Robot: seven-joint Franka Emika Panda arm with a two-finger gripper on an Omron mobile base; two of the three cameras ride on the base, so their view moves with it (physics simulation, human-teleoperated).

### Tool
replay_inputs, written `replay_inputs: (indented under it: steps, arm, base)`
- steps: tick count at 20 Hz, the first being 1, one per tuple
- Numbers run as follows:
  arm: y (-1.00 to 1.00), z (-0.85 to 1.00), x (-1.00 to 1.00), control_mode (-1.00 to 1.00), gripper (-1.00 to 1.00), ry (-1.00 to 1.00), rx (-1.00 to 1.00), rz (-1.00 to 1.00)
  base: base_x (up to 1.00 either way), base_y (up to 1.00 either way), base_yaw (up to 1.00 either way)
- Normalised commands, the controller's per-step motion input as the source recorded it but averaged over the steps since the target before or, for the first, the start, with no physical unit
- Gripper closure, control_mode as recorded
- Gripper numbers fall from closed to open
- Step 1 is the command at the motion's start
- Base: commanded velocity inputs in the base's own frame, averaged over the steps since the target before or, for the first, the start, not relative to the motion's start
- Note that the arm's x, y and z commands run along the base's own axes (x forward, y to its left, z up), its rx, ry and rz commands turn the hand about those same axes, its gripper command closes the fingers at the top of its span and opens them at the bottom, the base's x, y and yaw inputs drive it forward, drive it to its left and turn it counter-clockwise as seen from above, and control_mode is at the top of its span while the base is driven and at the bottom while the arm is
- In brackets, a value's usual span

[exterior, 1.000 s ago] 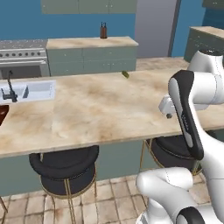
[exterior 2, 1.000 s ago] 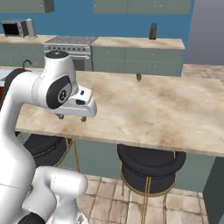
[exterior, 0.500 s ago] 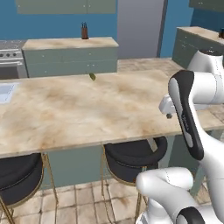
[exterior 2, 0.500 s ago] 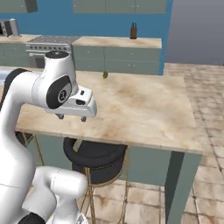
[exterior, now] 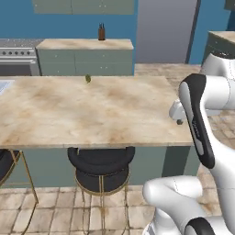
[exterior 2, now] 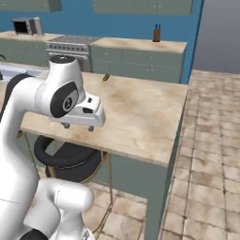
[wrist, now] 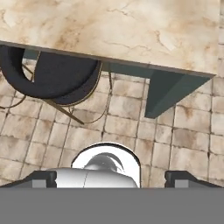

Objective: Place the two vegetables and bowl onto the tray for setting up a vegetable dip station.

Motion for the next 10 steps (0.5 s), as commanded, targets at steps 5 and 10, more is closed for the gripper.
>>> replay_inputs:
  steps: [5,10]
  arm:
    - [0.0,0.0,0.0,1.0,-1.0,0.0,0.0,0.0]
    - [0.0,0.0,0.0,1.0,-1.0,0.0,0.0,0.0]
  base:
    - [0.0,-1.0,0.48]
    - [0.0,-0.96,0.54]
